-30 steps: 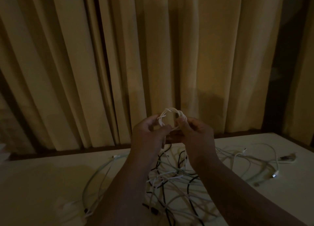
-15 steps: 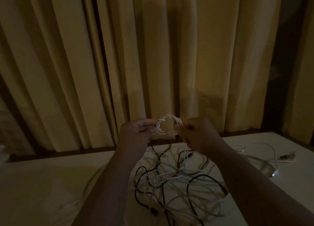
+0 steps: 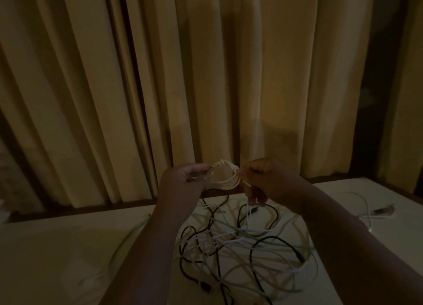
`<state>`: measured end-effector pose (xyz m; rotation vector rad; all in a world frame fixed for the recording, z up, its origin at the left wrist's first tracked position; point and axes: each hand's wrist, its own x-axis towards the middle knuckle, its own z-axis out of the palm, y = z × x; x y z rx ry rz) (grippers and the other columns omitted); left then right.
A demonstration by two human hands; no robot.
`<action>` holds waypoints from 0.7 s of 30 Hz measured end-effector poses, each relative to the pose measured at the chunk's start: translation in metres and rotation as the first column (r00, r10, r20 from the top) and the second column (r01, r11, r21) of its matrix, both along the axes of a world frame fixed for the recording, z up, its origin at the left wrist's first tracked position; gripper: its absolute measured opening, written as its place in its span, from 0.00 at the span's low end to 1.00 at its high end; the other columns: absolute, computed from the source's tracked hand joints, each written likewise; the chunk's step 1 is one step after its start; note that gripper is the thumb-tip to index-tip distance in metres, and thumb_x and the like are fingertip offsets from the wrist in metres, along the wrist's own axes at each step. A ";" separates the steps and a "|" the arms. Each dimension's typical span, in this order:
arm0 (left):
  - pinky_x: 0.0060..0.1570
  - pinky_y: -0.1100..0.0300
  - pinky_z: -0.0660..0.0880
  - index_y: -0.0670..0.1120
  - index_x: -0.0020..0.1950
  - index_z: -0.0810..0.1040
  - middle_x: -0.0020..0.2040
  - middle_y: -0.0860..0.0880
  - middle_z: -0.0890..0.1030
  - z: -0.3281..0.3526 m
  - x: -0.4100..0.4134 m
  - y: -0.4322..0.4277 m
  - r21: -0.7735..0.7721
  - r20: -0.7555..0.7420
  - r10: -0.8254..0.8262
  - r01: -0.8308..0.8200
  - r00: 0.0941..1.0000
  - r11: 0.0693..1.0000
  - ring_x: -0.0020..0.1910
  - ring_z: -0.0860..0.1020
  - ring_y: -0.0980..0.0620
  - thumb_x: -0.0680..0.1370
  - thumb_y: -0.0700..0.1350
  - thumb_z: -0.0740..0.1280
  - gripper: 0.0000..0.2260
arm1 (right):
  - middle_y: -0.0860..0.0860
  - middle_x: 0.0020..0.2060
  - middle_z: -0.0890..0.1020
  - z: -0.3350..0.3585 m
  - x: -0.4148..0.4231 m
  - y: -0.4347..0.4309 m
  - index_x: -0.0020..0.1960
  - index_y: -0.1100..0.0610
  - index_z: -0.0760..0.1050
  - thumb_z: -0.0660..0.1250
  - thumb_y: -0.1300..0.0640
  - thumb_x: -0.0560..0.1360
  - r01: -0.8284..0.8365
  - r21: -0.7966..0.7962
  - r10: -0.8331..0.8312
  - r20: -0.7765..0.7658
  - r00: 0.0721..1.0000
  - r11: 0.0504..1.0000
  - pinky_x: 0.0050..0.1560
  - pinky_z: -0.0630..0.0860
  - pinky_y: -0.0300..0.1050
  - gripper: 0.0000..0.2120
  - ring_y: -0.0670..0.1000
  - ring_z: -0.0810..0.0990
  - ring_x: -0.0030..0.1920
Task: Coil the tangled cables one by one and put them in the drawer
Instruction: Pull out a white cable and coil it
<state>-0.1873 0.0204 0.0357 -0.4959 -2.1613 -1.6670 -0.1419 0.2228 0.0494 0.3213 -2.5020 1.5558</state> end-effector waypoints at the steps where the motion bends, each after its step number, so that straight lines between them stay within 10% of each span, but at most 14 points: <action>1: 0.48 0.59 0.81 0.55 0.48 0.85 0.46 0.54 0.86 0.001 0.001 0.003 0.020 0.023 0.009 -0.010 1.000 1.000 0.47 0.83 0.57 0.76 0.41 0.74 0.08 | 0.53 0.33 0.83 0.001 0.000 -0.001 0.41 0.55 0.78 0.63 0.52 0.83 0.023 0.048 -0.022 -0.023 0.999 0.999 0.35 0.79 0.46 0.14 0.49 0.81 0.32; 6: 0.42 0.53 0.84 0.51 0.46 0.83 0.44 0.50 0.86 -0.001 0.013 0.025 0.093 0.142 -0.059 0.046 0.988 0.995 0.40 0.85 0.53 0.73 0.39 0.76 0.07 | 0.53 0.36 0.82 0.002 0.004 -0.001 0.42 0.54 0.80 0.67 0.46 0.80 0.172 0.192 -0.143 -0.157 0.977 0.966 0.40 0.83 0.51 0.13 0.49 0.81 0.35; 13: 0.44 0.53 0.84 0.46 0.45 0.84 0.39 0.48 0.86 -0.006 0.040 0.057 0.136 0.318 -0.254 0.221 0.913 0.966 0.40 0.84 0.50 0.77 0.43 0.72 0.02 | 0.56 0.35 0.82 -0.020 0.058 0.022 0.47 0.59 0.85 0.69 0.52 0.80 0.411 -0.165 -0.411 0.033 0.911 0.897 0.34 0.81 0.44 0.12 0.49 0.80 0.33; 21: 0.41 0.46 0.82 0.43 0.42 0.83 0.35 0.41 0.84 -0.049 0.118 0.133 -0.022 0.264 -0.474 0.497 0.840 0.868 0.34 0.81 0.43 0.76 0.40 0.73 0.03 | 0.54 0.34 0.84 -0.067 0.182 0.075 0.47 0.59 0.77 0.72 0.50 0.77 0.744 -0.071 -0.736 0.113 0.667 0.664 0.31 0.82 0.45 0.12 0.49 0.84 0.31</action>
